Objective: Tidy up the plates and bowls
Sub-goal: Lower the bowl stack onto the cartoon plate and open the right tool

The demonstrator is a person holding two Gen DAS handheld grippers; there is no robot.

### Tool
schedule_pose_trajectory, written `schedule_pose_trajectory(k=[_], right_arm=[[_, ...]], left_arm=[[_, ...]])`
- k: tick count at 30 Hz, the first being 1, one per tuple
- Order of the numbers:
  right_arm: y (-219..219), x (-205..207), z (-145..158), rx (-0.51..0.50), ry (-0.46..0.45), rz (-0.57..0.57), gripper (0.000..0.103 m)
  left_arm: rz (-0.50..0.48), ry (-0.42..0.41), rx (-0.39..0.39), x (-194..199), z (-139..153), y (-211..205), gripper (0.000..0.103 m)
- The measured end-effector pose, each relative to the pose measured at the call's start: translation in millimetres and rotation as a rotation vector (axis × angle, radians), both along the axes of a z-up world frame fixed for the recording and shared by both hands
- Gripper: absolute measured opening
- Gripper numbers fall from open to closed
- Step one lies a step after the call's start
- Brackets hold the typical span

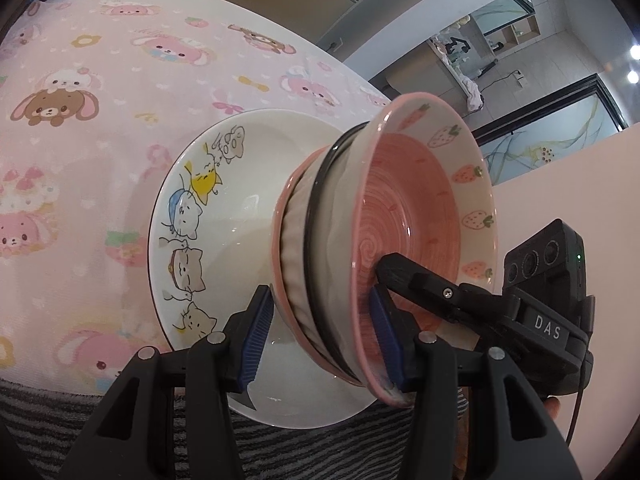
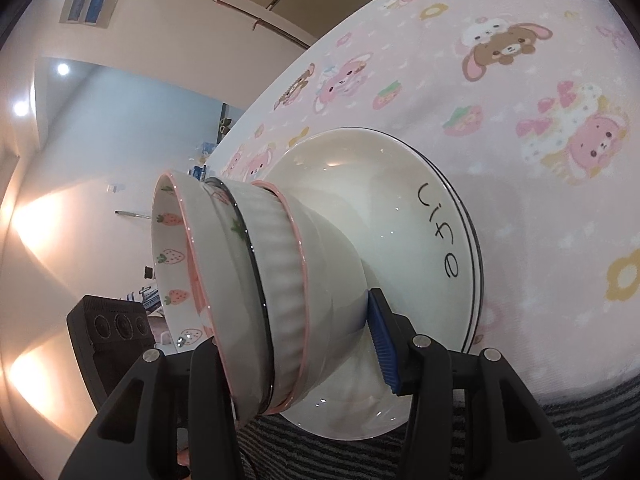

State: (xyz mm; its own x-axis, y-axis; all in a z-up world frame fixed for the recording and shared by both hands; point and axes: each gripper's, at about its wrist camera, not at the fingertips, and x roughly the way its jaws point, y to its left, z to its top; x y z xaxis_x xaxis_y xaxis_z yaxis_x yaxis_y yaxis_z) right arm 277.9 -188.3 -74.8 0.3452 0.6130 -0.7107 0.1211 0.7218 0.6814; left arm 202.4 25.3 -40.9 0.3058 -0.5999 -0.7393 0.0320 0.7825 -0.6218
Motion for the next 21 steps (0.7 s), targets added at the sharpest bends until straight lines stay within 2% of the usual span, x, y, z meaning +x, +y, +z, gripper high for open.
schedule_pose_trajectory(k=[9, 12, 15, 18, 21], right_arm=[[-3, -5, 2, -0.042, -0.012, 0.004, 0.050], [-6, -7, 4, -0.032, -0.018, 0.000, 0.050], [-9, -9, 9, -0.028, -0.036, -0.017, 0.050], [-15, -13, 19, -0.044, -0.073, -0.022, 0.051], [-17, -15, 25, -0.090, -0.095, -0.014, 0.051]], left_arm=[[-0.001, -0.046, 0.024, -1, 7, -1, 0.050], [0.002, -0.070, 0.054, -2, 10, -1, 0.049], [0.009, -0.101, 0.072, -5, 14, -1, 0.049], [-0.003, -0.145, 0.128, -7, 21, -3, 0.052], [-0.001, -0.197, 0.141, -13, 33, 1, 0.052]])
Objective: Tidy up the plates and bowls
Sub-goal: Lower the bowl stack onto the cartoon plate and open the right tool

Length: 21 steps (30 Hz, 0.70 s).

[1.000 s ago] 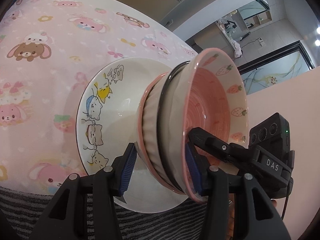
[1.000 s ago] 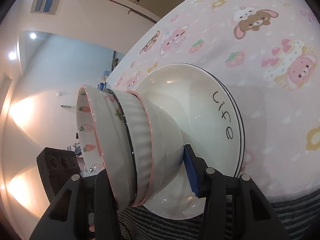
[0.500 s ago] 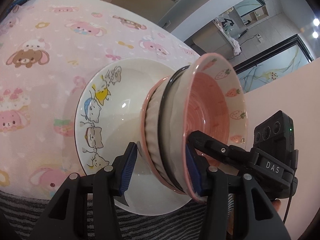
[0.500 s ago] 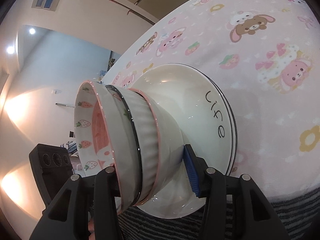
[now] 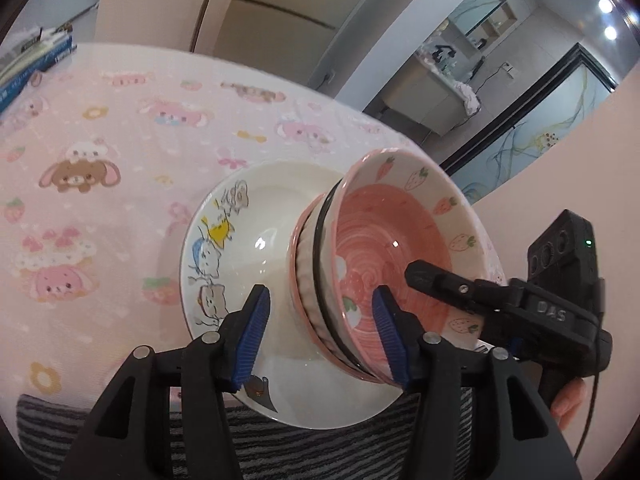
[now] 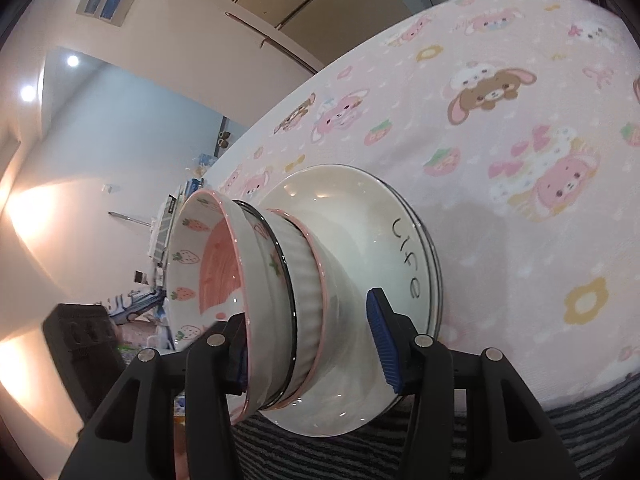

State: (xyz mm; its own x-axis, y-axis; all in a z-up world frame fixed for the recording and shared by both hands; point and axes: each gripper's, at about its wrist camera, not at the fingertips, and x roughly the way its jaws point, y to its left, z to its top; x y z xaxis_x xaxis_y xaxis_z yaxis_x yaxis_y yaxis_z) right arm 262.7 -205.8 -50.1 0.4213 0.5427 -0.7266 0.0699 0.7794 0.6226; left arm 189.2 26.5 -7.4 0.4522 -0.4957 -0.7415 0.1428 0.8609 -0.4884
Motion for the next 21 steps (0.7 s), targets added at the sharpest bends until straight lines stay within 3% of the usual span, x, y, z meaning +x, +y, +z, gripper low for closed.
schedule_pose_trajectory(k=[4, 8, 11, 17, 18, 21], right_arm=[[1, -6, 15, -0.024, -0.044, 0.005, 0.051], [8, -18, 44, -0.159, -0.160, -0.011, 0.053], [12, -28, 64, -0.177, -0.238, 0.009, 0.055], [23, -63, 105, -0.311, -0.431, -0.026, 0.058], [23, -70, 113, -0.338, -0.471, -0.043, 0.063], [26, -96, 137, -0.430, -0.629, -0.098, 0.064]], left_arm=[[0.029, -0.133, 0.073, -16, 27, 7, 0.055], [0.036, -0.278, 0.174, -37, 56, 11, 0.064], [0.070, -0.386, 0.234, -56, 77, 16, 0.067], [0.130, -0.558, 0.188, -83, 103, 35, 0.080], [0.149, -0.587, 0.193, -87, 106, 35, 0.083], [0.197, -0.693, 0.231, -101, 113, 41, 0.087]])
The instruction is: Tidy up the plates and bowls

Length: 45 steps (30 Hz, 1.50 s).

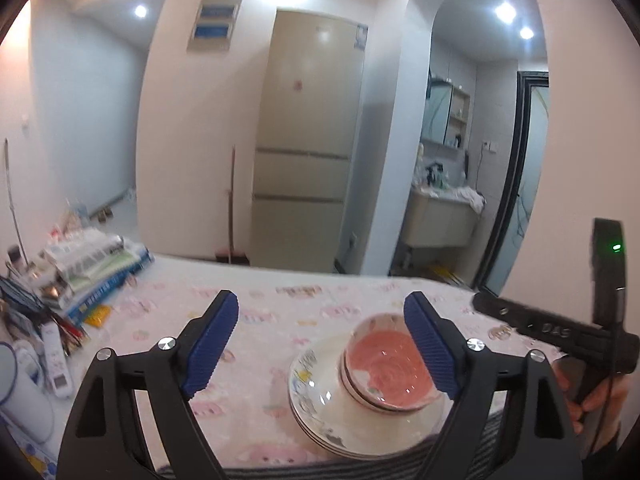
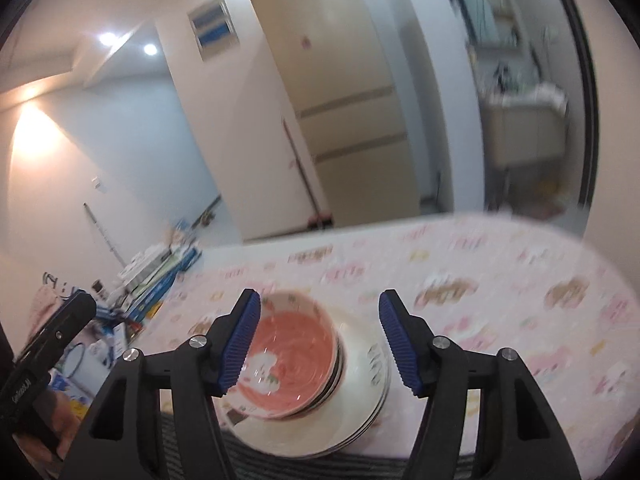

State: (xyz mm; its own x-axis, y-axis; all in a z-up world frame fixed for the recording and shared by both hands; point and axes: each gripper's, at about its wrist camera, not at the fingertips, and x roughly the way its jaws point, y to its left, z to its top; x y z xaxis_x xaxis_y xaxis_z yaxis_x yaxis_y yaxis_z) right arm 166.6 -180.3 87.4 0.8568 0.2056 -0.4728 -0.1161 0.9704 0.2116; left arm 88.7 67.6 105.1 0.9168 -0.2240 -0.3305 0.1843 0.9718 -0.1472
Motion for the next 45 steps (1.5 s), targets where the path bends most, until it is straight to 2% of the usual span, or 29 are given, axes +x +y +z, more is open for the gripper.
schedule_pose_trajectory(k=[1, 3, 6, 7, 9, 10, 12, 14, 16, 17, 18, 23, 26, 28, 31, 38, 45], right_arm=[[2, -7, 6, -0.024, -0.044, -0.009, 0.064], [3, -22, 17, -0.055, -0.123, -0.022, 0.069], [2, -38, 28, -0.061, -0.202, -0.022, 0.075], [2, -42, 30, -0.071, -0.225, -0.020, 0.076], [5, -52, 33, -0.113, -0.271, -0.024, 0.086], [8, -56, 33, -0.139, -0.288, -0.018, 0.086], [16, -62, 30, -0.211, -0.307, 0.011, 0.086], [22, -65, 25, -0.261, -0.311, 0.002, 0.087], [26, -66, 20, -0.267, -0.314, 0.003, 0.093], [27, -67, 17, -0.260, -0.321, 0.006, 0.102], [27, -68, 16, -0.252, -0.330, 0.007, 0.103], [31, -72, 1, -0.267, -0.367, 0.000, 0.103], [32, -76, -8, -0.329, -0.411, -0.089, 0.103], [33, -82, -16, -0.375, -0.460, -0.134, 0.103], [30, -87, -22, -0.363, -0.478, -0.130, 0.103], [20, -88, -37, -0.267, -0.464, -0.117, 0.103], [26, -91, -53, -0.310, -0.464, -0.131, 0.103]], left_arm=[[0.007, -0.029, 0.000, -4, 1, 2, 0.096], [0.007, -0.053, -0.008, -8, 1, 6, 0.103], [0.005, -0.030, -0.003, -7, -4, 6, 0.103], [0.013, -0.047, -0.004, -9, -6, 7, 0.103], [0.025, -0.082, 0.004, -17, -9, 7, 0.103], [0.029, -0.101, 0.010, -19, -10, 8, 0.103], [0.032, -0.128, 0.019, -22, -13, 7, 0.103], [0.048, -0.117, 0.036, -27, -13, 0, 0.103], [0.063, -0.111, 0.044, -25, -17, 1, 0.103], [0.072, -0.122, 0.048, -27, -18, 1, 0.103], [0.082, -0.141, 0.057, -30, -19, 0, 0.103], [0.066, -0.211, 0.068, -45, -25, -3, 0.103], [0.079, -0.274, 0.045, -55, -31, -3, 0.103], [0.078, -0.293, 0.058, -59, -33, -7, 0.103], [0.086, -0.327, 0.095, -63, -40, -12, 0.103], [0.080, -0.322, 0.085, -59, -60, -14, 0.103], [0.079, -0.315, 0.091, -60, -78, -16, 0.103]])
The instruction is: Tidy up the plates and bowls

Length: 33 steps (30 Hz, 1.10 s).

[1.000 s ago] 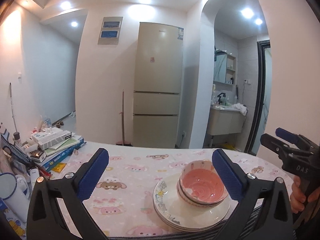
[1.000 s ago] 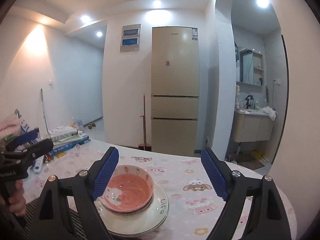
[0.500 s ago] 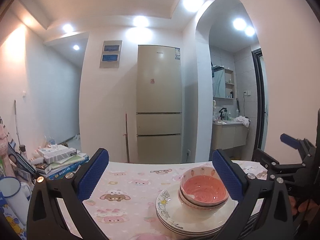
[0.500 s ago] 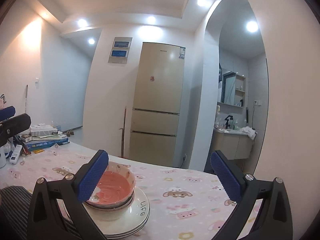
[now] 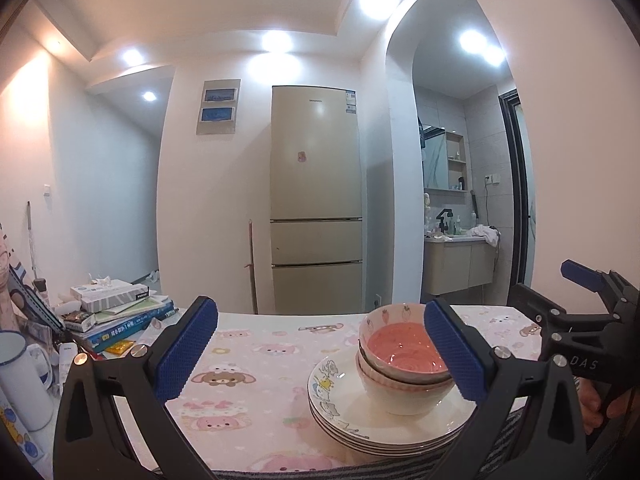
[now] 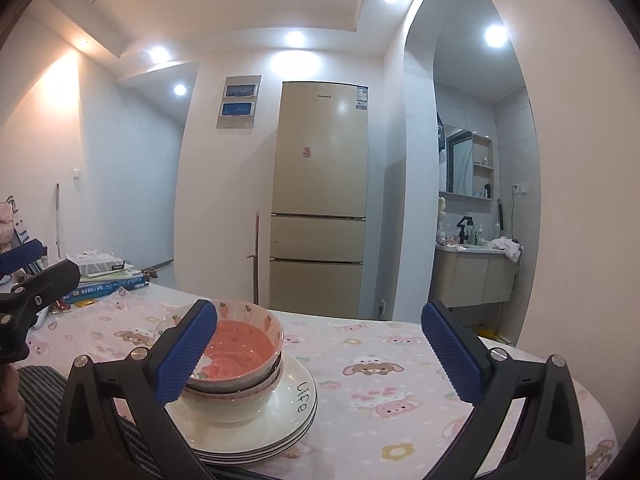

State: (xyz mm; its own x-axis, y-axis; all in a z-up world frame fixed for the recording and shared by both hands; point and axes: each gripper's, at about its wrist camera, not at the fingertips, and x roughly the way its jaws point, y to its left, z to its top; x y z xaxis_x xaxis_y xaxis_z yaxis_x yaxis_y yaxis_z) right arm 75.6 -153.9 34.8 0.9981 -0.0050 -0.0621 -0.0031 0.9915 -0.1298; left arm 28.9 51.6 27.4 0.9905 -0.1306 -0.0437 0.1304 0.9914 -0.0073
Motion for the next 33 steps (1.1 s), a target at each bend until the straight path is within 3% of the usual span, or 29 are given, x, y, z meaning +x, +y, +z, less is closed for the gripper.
schedule_pose_trajectory(k=[7, 14, 33], right_arm=[[-10, 1, -2, 0.041, 0.020, 0.002, 0.103], [-8, 0, -3, 0.031, 0.012, -0.011, 0.103], [-8, -5, 1, 0.023, -0.005, -0.012, 0.103]], left_arm=[[0.061, 0.006, -0.017, -1, -4, 4, 0.103], [0.062, 0.006, -0.051, -1, -5, 13, 0.103], [0.068, 0.022, -0.042, 2, -6, 12, 0.103]])
